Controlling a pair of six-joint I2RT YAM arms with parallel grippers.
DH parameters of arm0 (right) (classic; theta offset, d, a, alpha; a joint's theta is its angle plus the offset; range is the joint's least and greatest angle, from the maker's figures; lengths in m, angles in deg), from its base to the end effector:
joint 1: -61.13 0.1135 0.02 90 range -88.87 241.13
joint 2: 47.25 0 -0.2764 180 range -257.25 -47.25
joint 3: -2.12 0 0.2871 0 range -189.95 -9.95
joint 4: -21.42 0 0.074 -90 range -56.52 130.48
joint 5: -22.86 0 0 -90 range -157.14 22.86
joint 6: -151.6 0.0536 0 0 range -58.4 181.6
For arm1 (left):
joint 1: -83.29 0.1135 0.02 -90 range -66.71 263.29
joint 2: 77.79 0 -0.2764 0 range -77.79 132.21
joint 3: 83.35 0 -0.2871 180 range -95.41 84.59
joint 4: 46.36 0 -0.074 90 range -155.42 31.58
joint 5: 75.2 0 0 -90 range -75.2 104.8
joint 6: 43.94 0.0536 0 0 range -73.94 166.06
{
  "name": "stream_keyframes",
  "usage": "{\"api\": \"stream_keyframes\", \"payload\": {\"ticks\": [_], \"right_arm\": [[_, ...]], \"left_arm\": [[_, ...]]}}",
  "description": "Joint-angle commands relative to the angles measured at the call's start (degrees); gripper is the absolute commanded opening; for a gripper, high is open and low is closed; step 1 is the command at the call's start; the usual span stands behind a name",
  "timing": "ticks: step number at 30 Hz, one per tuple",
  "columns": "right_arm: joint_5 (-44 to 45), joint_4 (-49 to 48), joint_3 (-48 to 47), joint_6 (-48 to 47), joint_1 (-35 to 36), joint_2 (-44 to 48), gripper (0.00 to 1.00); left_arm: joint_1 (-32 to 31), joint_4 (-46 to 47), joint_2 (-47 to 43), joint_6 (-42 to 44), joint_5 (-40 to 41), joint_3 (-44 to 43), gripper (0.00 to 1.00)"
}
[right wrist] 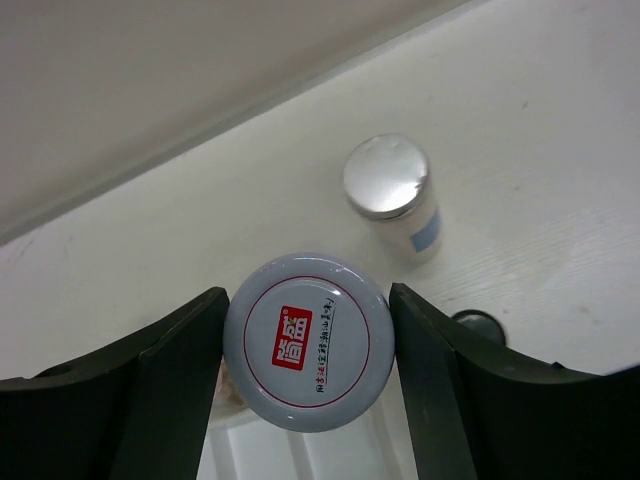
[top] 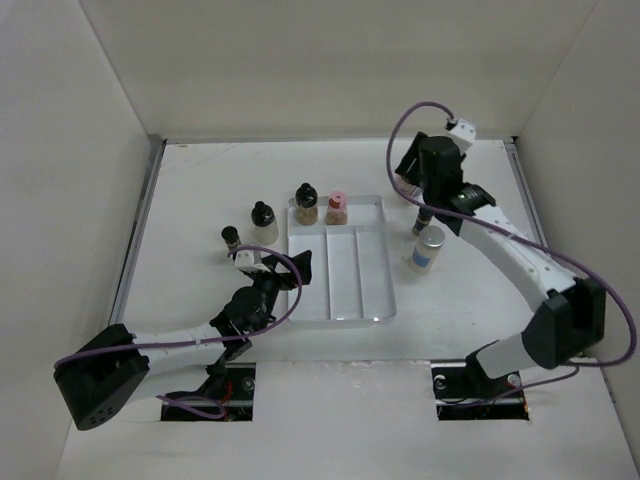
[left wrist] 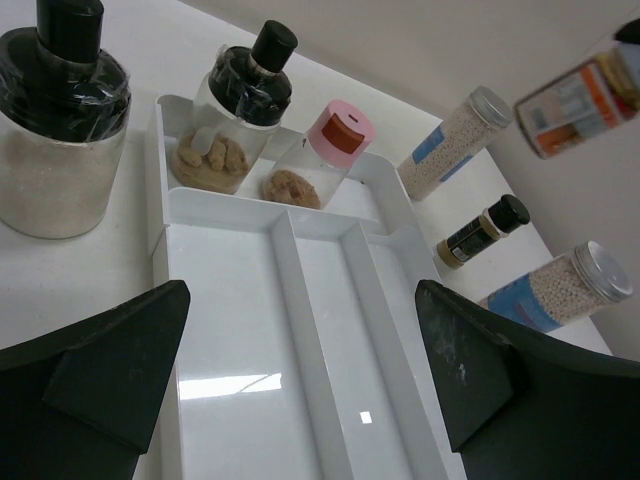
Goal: Organize the condiment bottles
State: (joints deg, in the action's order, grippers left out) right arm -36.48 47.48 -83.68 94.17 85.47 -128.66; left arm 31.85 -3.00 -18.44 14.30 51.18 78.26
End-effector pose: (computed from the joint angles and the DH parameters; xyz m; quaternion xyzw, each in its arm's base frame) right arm 0.3544 0.1303 0.3644 0.2053 0.7853 0.0657 0.5804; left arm 0.1576 -0.1467 0.1680 -0.1096 0.6864 -0.2937 0.6562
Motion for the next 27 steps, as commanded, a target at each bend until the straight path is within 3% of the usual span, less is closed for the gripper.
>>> {"api": "stream_keyframes", "payload": {"ticks": [1,9,18,21,25,27], "right_arm": [[-1.4,-8.9,-6.3,0.1,3.3,-5.2,0.44],[-4.6,-13.8,-10.9,0.6,5.4,-18.5,0.45],[-4.9,-17.1,-9.8,0.4,5.8,-26.2,0.48],[-4.3,-18.4,-8.2,-0.1,6.5,-27.0,0.56],[-4.0,-18.0,-7.0,-0.6,6.9,-25.9,0.8],[-3.8,-17.4,-6.5,-1.5,7.1,-24.2,0.87]], "left_arm": [[0.2,2.8,-1.2,-0.6,-0.6,-0.7,1.0],[0.3,2.8,-0.7,-0.6,-0.6,-0.8,1.0],[0.3,3.3,-0.1,-0.6,-0.6,-0.9,1.0],[0.3,3.3,-0.1,-0.6,-0.6,-0.9,1.0],[0.2,3.4,0.1,-0.6,-0.6,-0.9,1.0],[0.2,3.4,0.1,-0.6,-0.6,-1.0,1.0]]}}
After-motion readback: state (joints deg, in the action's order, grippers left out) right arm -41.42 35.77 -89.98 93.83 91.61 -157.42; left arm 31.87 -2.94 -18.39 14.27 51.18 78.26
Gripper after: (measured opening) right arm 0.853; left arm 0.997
